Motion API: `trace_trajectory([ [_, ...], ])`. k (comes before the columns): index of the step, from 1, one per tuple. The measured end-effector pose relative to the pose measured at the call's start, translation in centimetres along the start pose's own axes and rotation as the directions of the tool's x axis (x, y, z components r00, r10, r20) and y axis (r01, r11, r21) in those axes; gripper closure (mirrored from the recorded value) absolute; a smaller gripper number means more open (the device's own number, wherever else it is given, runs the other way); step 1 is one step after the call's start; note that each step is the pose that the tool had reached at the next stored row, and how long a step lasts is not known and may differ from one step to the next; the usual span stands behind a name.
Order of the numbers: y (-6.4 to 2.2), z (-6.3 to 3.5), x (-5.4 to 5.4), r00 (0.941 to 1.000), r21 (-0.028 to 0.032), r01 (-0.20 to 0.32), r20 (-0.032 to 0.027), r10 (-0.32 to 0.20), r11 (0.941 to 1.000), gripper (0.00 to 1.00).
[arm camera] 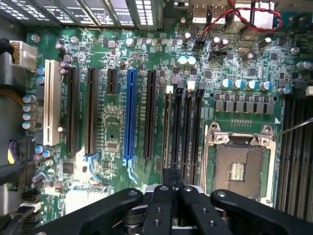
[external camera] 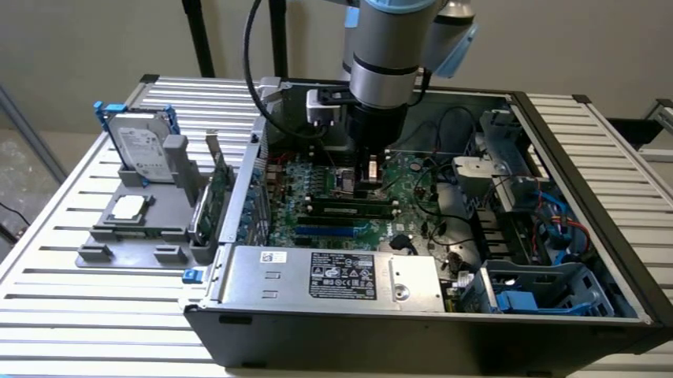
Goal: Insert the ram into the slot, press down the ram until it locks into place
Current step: 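Press down the ram until it locks into place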
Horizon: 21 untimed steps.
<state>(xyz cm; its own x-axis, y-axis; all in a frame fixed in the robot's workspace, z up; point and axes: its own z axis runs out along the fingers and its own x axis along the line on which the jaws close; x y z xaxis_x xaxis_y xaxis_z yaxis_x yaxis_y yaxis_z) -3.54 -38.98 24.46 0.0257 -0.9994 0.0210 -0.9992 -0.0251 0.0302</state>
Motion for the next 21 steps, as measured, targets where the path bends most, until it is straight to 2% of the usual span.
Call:
trace_trajectory([
  [3, -0.32, -0.58, 0.18, 1.0000, -0.0065, 0.000, 0.0003, 0.000, 1.0000, 0.89],
  [7, -0.42, -0.91, 0.50, 1.0000, -0.0116, 0.000, 0.0011, 0.000, 0.9999, 0.89],
  [21, -0.42, -0.91, 0.51, 1.0000, -0.0117, 0.000, 0.0011, 0.000, 0.9999, 0.89],
])
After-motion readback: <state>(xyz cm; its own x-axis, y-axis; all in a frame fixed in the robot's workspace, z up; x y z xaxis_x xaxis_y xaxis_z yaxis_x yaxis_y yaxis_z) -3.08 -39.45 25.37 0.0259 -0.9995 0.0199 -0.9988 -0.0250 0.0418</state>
